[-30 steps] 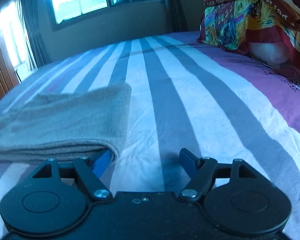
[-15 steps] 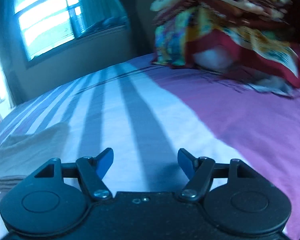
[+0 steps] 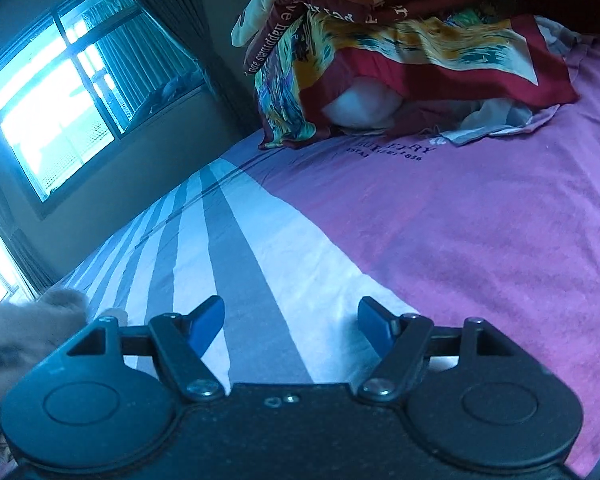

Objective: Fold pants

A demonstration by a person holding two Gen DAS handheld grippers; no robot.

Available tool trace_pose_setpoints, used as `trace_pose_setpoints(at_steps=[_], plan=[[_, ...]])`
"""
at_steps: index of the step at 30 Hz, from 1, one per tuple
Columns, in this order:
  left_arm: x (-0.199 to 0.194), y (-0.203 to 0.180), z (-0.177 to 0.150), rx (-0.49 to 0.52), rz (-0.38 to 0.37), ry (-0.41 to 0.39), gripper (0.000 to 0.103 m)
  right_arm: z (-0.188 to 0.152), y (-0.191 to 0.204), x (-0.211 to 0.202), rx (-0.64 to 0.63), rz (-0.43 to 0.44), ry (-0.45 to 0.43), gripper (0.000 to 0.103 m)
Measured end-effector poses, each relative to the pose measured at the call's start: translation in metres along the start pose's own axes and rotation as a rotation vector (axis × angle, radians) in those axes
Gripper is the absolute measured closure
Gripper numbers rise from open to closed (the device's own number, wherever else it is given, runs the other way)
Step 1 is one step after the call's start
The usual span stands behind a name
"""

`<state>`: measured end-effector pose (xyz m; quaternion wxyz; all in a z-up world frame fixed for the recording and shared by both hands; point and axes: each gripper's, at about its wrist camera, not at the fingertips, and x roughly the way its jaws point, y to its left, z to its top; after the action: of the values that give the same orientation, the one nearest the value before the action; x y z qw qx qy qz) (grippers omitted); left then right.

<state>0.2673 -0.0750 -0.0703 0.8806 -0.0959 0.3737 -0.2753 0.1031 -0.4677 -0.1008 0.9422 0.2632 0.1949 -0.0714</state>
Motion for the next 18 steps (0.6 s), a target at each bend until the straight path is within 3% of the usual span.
trace_pose_setpoints(at_steps=[2, 6, 8, 10, 13, 15, 18], plan=[[0.011, -0.007, -0.014, 0.042, 0.021, 0.042, 0.077, 0.0, -0.002, 0.003, 0.011, 0.003, 0.009, 0.03], [0.004, -0.005, -0.012, 0.056, 0.018, 0.048, 0.072, 0.0, -0.006, 0.006, 0.039, 0.01, 0.023, 0.029], [-0.002, -0.014, -0.007, 0.111, 0.049, 0.019, 0.06, 0.0, -0.006, 0.009, 0.039, 0.005, 0.027, 0.029], [-0.013, -0.017, -0.007, 0.141, 0.053, -0.05, 0.001, -0.001, -0.005, 0.008, 0.027, 0.0, 0.027, 0.029], [-0.045, -0.014, -0.011, 0.107, 0.045, -0.148, 0.0, -0.001, -0.003, 0.006, 0.02, -0.001, 0.024, 0.029], [-0.072, 0.0, -0.021, 0.056, 0.091, -0.219, 0.0, -0.001, -0.001, 0.004, 0.008, -0.008, 0.024, 0.029], [-0.118, 0.035, -0.052, -0.075, 0.226, -0.328, 0.0, -0.004, 0.007, -0.001, -0.024, -0.01, 0.023, 0.029]])
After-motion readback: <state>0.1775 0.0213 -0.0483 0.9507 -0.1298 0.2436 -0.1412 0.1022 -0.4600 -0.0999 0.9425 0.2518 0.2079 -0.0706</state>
